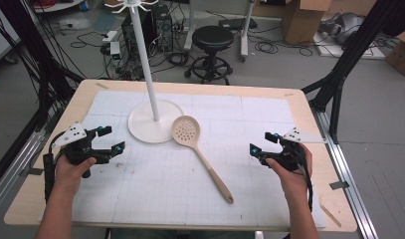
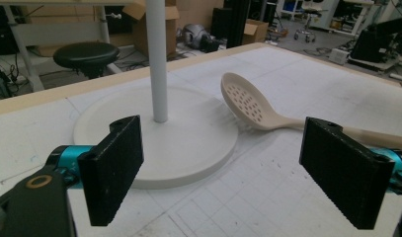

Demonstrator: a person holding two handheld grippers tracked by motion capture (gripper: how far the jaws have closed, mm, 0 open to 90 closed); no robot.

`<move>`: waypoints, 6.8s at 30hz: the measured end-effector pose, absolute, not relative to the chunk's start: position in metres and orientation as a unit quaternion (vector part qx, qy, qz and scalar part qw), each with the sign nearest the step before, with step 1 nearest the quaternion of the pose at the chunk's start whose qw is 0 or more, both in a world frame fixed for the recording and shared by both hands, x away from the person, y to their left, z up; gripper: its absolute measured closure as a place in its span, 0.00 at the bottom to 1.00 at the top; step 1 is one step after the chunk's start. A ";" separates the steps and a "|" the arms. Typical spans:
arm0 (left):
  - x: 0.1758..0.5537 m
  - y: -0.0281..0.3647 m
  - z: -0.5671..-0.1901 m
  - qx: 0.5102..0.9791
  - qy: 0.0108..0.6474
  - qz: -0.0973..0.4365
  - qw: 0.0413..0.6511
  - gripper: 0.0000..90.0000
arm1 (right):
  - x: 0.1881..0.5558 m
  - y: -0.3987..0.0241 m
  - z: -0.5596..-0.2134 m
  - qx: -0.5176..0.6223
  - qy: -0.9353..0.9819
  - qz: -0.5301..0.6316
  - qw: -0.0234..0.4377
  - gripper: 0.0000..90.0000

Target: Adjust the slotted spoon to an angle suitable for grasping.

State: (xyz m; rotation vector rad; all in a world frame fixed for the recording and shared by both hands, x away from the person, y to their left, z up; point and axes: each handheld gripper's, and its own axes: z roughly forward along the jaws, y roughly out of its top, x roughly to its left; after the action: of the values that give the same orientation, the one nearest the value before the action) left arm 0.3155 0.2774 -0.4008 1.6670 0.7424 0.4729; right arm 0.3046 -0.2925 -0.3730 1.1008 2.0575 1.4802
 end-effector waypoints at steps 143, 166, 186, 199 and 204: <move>0.307 0.264 -0.385 0.730 0.281 0.228 0.579 0.20 | 0.310 -0.080 -0.423 0.143 0.953 0.261 0.066 0.79; 0.306 0.263 -0.387 0.736 0.281 0.226 0.573 0.20 | 0.290 -0.150 -0.425 0.221 0.927 0.289 0.091 0.72; 0.306 0.264 -0.386 0.734 0.280 0.227 0.575 0.20 | 0.319 -0.141 -0.421 0.202 0.936 0.276 0.088 0.75; 0.306 0.265 -0.386 0.734 0.280 0.228 0.575 0.20 | 0.326 -0.122 -0.418 0.196 0.937 0.270 0.105 0.76; 0.306 0.264 -0.385 0.734 0.279 0.228 0.576 0.20 | 0.330 -0.128 -0.417 0.221 0.930 0.269 0.117 0.75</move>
State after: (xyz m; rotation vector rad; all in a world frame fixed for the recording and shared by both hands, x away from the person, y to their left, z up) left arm 0.3055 0.2640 -0.3853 1.7183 0.6535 0.5339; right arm 0.3299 -0.1279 -0.4172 0.6465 2.7230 0.7864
